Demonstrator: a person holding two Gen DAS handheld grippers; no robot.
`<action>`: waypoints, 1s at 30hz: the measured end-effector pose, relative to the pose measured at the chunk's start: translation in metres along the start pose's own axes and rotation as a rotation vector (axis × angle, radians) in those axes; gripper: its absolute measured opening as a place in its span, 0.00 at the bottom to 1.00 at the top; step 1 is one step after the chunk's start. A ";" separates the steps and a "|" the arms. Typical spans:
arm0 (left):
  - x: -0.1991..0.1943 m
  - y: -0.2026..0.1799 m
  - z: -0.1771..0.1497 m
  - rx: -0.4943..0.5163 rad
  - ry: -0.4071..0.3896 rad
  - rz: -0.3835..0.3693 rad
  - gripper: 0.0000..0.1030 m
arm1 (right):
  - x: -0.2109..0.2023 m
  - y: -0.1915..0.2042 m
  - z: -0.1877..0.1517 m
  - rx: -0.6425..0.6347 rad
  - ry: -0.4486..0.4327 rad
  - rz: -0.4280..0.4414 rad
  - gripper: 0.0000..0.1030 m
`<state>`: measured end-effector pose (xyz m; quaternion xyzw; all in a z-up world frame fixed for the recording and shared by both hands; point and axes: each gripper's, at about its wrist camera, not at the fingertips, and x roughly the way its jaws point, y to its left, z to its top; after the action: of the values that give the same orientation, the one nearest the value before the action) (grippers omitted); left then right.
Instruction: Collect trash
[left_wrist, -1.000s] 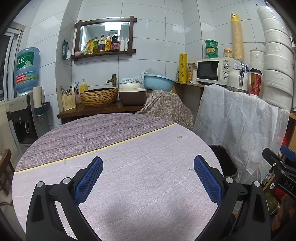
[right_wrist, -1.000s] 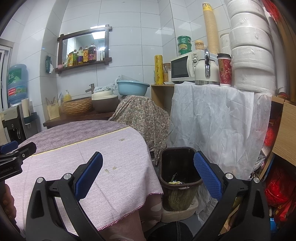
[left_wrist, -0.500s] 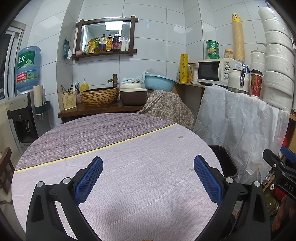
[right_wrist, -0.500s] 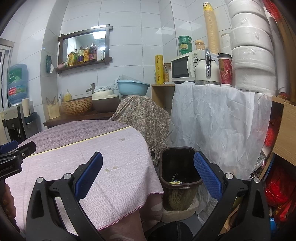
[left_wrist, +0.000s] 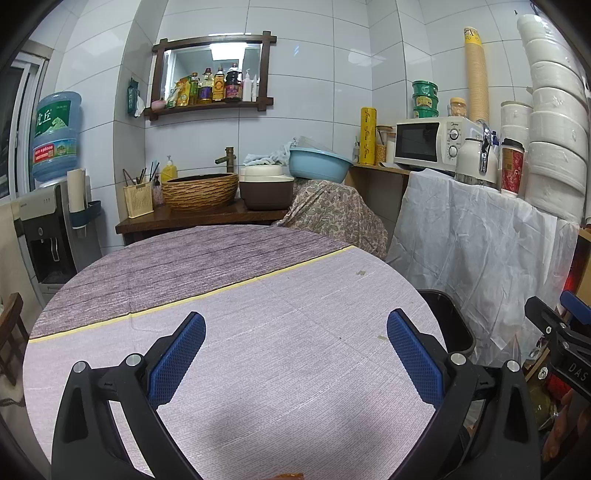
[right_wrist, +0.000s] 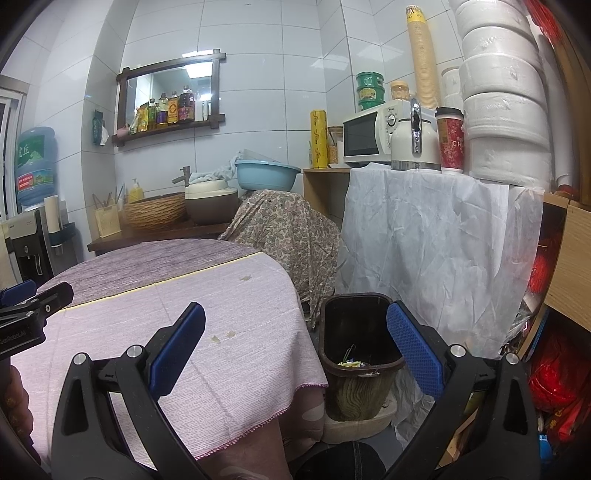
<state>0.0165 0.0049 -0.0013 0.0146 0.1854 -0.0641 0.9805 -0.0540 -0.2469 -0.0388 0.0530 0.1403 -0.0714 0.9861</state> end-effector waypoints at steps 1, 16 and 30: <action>-0.001 0.001 -0.001 0.000 -0.001 0.001 0.95 | 0.000 0.000 0.000 -0.001 0.000 0.001 0.94; -0.002 0.001 0.000 -0.003 -0.002 -0.003 0.95 | 0.000 0.001 0.000 0.000 0.000 0.001 0.94; -0.001 -0.001 0.002 -0.003 0.000 -0.005 0.95 | 0.001 0.000 0.001 0.001 0.003 0.007 0.94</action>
<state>0.0158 0.0044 0.0007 0.0127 0.1857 -0.0663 0.9803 -0.0525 -0.2469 -0.0381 0.0539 0.1416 -0.0680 0.9861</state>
